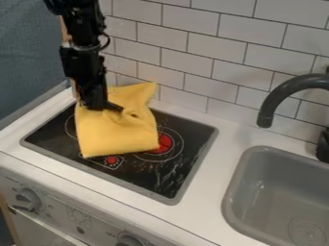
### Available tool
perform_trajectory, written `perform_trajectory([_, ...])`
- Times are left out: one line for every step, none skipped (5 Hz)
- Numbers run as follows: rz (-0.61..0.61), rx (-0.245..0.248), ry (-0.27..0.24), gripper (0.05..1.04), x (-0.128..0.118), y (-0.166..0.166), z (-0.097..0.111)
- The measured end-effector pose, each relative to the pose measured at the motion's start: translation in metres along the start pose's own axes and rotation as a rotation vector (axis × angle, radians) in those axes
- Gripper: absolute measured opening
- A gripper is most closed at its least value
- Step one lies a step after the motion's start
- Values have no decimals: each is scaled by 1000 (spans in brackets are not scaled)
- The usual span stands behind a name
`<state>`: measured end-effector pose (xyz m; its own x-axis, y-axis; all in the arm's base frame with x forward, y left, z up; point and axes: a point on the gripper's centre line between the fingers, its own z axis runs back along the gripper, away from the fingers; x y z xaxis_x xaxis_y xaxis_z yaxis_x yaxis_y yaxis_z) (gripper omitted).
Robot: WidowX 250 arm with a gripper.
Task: Fold cloth from the bottom right to the top left
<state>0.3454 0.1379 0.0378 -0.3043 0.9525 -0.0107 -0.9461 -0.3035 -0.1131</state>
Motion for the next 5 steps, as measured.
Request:
perform_trajectory([12,22,8,71,4,-8,-19])
perform_trajectory([14,34,11,221,8,-11,-26])
perform_trajectory([21,34,19,454,7,-11,-27])
perform_trajectory([22,34,35,733,4,-11,-26])
perform_trajectory([18,30,59,982,1,-9,-20])
